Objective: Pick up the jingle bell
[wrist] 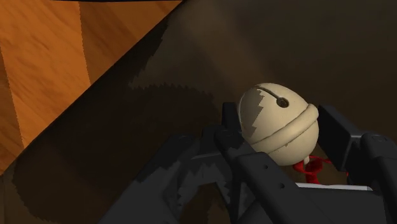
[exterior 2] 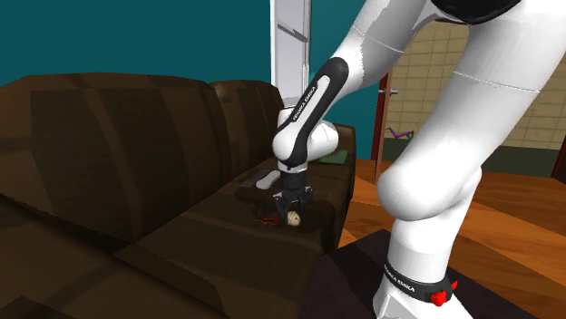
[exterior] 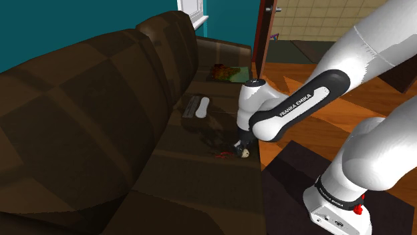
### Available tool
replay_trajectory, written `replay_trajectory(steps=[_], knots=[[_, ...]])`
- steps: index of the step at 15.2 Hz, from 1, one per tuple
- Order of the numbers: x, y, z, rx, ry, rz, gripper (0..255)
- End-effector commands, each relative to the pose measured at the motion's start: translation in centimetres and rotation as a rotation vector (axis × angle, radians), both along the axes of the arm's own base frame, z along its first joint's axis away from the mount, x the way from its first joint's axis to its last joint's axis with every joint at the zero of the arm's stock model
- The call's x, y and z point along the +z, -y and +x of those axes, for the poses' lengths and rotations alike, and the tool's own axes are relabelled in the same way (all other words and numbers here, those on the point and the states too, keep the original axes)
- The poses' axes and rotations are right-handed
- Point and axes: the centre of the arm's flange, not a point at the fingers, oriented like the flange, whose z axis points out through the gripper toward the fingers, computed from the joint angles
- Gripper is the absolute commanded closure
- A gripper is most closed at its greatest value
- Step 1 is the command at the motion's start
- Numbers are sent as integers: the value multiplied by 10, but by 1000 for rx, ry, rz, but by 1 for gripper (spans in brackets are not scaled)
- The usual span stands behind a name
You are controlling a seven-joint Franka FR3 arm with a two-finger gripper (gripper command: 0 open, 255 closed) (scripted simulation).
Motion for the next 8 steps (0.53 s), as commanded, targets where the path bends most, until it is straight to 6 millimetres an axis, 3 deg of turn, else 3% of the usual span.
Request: replay_trajectory(steps=[1,6,8], knots=[[10,0,0,0,-1,0,255],[37,0,0,0,-1,0,255],[38,0,0,0,-1,0,255]])
